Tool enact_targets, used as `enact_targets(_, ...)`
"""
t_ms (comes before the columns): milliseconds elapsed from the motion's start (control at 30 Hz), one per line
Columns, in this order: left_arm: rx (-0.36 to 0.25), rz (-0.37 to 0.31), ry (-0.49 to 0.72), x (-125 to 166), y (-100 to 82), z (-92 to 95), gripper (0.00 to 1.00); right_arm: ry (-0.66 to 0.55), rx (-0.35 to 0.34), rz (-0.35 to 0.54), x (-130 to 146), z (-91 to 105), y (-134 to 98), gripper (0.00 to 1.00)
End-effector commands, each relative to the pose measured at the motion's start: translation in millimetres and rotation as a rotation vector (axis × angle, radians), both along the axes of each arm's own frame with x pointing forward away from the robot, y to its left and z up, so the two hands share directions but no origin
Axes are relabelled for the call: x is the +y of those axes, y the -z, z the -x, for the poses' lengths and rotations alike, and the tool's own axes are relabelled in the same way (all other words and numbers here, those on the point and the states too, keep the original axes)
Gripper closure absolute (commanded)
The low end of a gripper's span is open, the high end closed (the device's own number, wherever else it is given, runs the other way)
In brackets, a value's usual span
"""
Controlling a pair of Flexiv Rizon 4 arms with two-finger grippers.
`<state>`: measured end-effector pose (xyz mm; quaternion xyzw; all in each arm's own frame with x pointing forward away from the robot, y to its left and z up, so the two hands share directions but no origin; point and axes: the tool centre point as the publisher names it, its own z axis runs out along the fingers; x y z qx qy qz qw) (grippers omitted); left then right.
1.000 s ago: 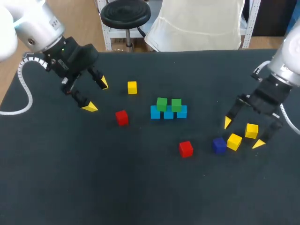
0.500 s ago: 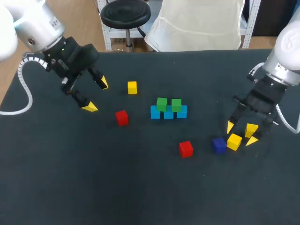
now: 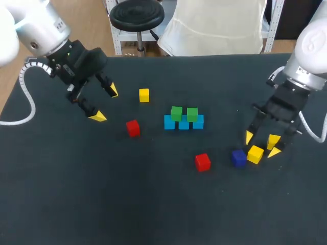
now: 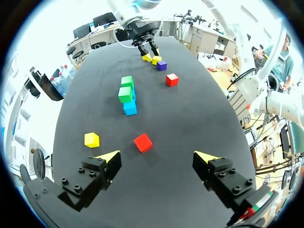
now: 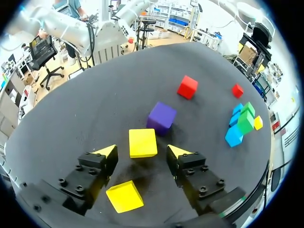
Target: Place the blue cubes, place green cubes on the blue cubes, place the yellow cubes on the green cubes, then place the red cubes on the yellow cubes, and place purple cube on the red cubes.
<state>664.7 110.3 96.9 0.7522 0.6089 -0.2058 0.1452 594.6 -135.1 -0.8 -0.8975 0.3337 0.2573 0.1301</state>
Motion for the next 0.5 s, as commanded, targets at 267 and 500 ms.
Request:
enact_targets(267,-0.001,0.001,0.002,0.7,0.5,-0.3,0.00,-0.006,0.006,0.015,2.1,6.8,-0.4,0.53)
enact_targets(500,-0.001,0.001,0.002,0.7,0.5,-0.3,0.00,-0.008,0.010,0.021,2.7,6.5,0.7,0.75)
